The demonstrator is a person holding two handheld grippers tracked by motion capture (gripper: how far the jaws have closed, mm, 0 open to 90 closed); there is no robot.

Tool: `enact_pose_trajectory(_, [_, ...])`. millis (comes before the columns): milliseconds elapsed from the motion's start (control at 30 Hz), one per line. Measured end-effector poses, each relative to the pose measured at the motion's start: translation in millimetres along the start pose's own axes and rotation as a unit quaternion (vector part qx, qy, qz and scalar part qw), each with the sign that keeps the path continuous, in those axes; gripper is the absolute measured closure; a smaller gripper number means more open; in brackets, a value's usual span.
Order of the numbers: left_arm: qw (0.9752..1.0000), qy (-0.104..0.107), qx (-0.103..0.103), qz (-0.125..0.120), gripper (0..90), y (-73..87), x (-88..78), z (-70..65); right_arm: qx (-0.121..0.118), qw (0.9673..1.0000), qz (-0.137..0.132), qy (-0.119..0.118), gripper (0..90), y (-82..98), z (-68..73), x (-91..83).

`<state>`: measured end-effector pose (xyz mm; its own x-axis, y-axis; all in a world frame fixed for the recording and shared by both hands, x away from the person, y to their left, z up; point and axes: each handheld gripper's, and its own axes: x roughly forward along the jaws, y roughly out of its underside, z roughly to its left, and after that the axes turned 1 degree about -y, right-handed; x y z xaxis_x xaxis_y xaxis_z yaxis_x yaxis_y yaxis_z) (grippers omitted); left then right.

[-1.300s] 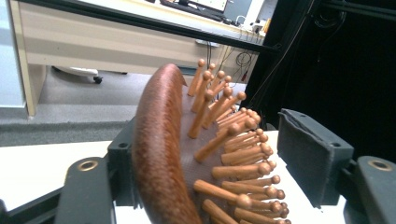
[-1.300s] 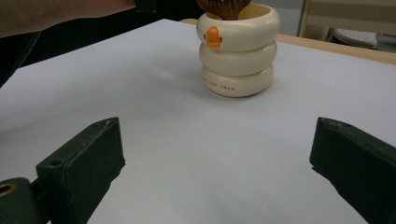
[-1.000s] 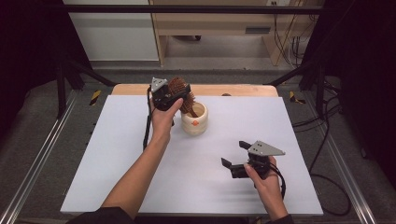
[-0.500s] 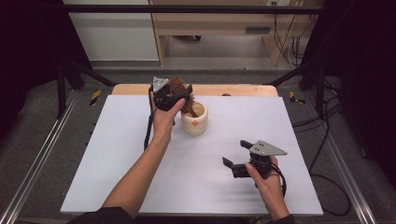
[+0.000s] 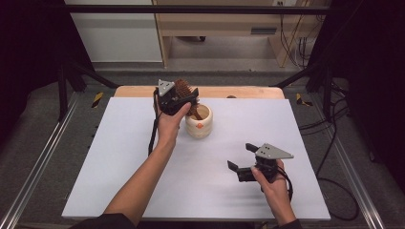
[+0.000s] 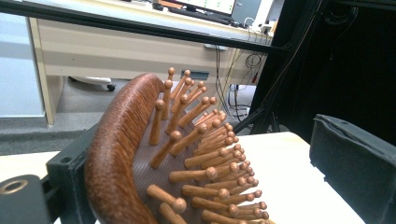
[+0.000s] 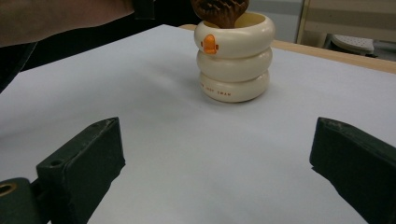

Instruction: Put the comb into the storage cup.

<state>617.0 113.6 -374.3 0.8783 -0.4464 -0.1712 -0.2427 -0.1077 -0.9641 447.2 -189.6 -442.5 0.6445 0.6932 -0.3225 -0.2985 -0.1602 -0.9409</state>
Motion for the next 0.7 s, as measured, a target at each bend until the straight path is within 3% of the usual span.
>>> enact_pose_trajectory(267, [1.0, 0.001, 0.003, -0.003, 3.9, 1.9, -5.4, 0.9, -0.001, 1.0, 0.001, 0.001, 3.4, 0.1, 0.0, 0.1])
enact_pose_trajectory(367, [0.9996, -0.008, 0.026, -0.008, 3.9, 0.3, -8.6, -0.1, -0.002, 1.0, 0.001, 0.001, 3.4, 0.2, -0.2, 0.2])
enact_pose_trajectory(700, [0.9996, 0.001, 0.025, -0.013, 3.6, -3.1, -17.6, -0.5, -0.002, 1.0, 0.001, 0.002, 3.4, 0.2, -0.3, -0.2])
